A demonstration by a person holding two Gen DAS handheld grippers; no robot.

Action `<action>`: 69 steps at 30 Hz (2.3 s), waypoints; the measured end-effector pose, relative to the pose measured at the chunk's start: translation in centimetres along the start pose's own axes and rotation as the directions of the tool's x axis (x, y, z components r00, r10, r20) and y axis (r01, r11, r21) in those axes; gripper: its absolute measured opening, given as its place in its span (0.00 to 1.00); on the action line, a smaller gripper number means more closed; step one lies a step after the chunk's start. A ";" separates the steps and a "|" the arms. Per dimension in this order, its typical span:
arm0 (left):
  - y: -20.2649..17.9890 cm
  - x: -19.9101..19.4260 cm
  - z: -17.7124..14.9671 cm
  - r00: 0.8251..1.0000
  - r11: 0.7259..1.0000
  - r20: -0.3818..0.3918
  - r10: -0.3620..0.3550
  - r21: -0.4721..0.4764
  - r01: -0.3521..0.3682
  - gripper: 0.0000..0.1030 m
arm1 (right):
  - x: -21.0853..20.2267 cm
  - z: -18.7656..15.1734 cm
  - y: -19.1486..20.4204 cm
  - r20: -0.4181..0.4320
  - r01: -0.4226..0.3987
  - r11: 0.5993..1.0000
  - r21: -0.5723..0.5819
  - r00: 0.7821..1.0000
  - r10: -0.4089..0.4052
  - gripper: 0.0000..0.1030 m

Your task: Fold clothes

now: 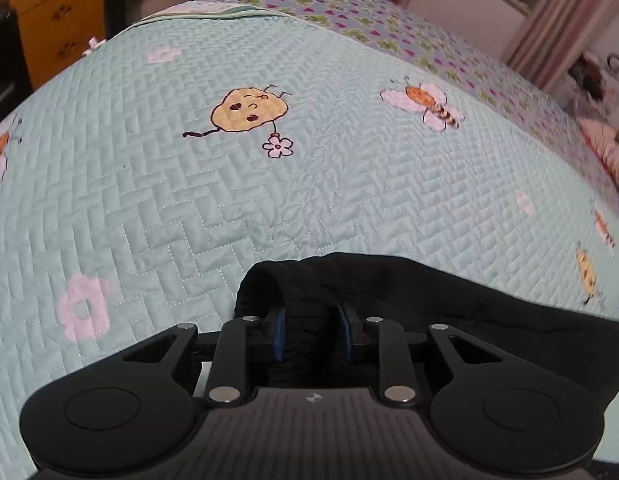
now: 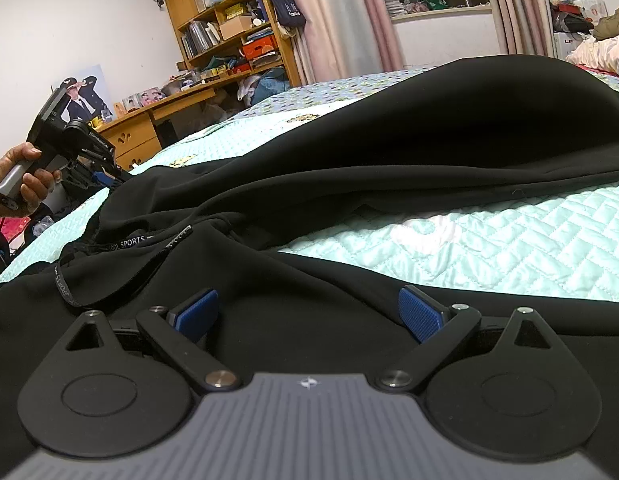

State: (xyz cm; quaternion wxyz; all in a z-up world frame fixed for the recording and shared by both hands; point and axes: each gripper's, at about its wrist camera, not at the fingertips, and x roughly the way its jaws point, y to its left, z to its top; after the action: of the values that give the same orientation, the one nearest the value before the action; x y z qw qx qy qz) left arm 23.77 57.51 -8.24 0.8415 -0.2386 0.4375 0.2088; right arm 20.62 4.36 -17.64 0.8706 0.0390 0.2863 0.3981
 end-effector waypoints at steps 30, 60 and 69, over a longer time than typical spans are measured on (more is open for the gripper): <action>4.3 3.4 -0.7 0.982 0.907 0.184 0.050 -0.420 0.033 0.16 | -0.2 -0.2 0.1 0.004 -0.001 1.000 0.012 1.000 0.001 0.94; -7.6 5.1 1.4 0.996 0.991 0.009 -0.086 -0.106 0.086 0.15 | -0.4 -0.4 -0.4 0.031 -0.036 0.997 0.064 0.999 0.034 0.94; -14.4 7.2 -0.4 0.998 0.991 -0.046 -0.049 0.118 0.054 0.52 | -0.6 -0.4 -0.7 0.044 -0.050 0.995 0.084 0.998 0.047 0.94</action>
State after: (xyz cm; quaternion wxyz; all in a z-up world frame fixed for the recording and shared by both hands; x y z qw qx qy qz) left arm 35.37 46.84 -11.27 0.8498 -0.2035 0.4607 0.1552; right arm 20.59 3.38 -17.92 0.8641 0.0914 0.2838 0.4056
